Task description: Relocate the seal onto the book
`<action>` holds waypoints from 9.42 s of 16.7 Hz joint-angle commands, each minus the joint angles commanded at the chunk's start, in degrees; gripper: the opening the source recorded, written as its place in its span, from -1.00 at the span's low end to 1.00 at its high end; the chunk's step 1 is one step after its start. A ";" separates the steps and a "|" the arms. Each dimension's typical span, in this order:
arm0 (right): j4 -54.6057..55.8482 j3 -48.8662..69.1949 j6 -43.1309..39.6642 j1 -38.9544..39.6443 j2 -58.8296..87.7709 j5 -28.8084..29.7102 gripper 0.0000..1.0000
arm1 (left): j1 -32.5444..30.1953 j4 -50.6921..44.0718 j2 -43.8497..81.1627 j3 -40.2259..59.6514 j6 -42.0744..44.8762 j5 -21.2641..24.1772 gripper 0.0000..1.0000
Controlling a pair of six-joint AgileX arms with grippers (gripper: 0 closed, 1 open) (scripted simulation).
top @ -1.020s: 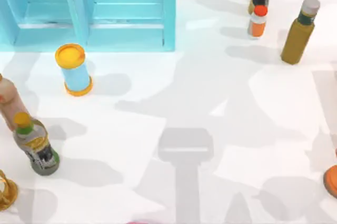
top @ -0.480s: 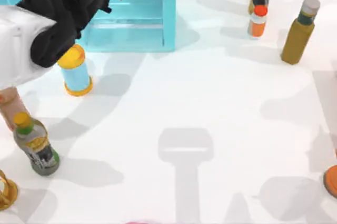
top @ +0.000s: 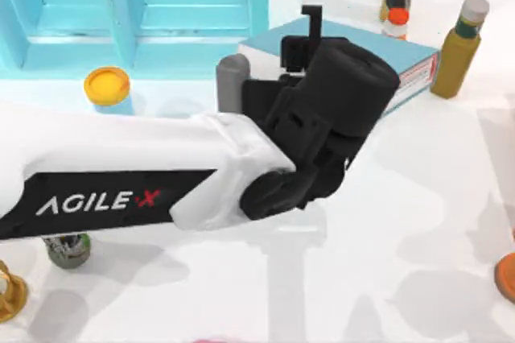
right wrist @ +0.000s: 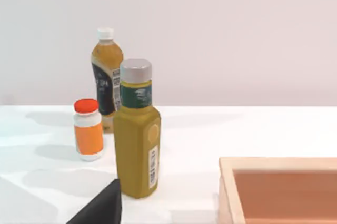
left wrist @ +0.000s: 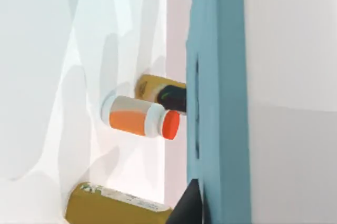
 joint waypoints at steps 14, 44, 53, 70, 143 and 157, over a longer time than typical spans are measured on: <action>0.00 0.00 0.00 0.00 0.00 0.00 1.00 | -10.88 -12.36 12.36 3.16 -21.70 -29.66 -1.00; 0.00 0.00 0.00 0.00 0.00 0.00 1.00 | -11.30 -8.17 16.30 0.96 -23.22 -29.80 0.36; 0.00 0.00 0.00 0.00 0.00 0.00 1.00 | -11.30 -8.17 16.30 0.96 -23.22 -29.80 1.00; 0.00 0.00 0.00 0.00 0.00 0.00 1.00 | -24.07 -51.86 20.77 9.39 -65.42 -30.46 1.00; -22.38 25.10 -7.58 -6.59 26.69 0.62 1.00 | 54.89 -9.96 -104.38 -65.68 113.71 41.22 1.00; -73.15 91.46 -21.69 -22.74 103.00 0.80 1.00 | 54.89 -9.96 -104.38 -65.68 113.71 41.22 1.00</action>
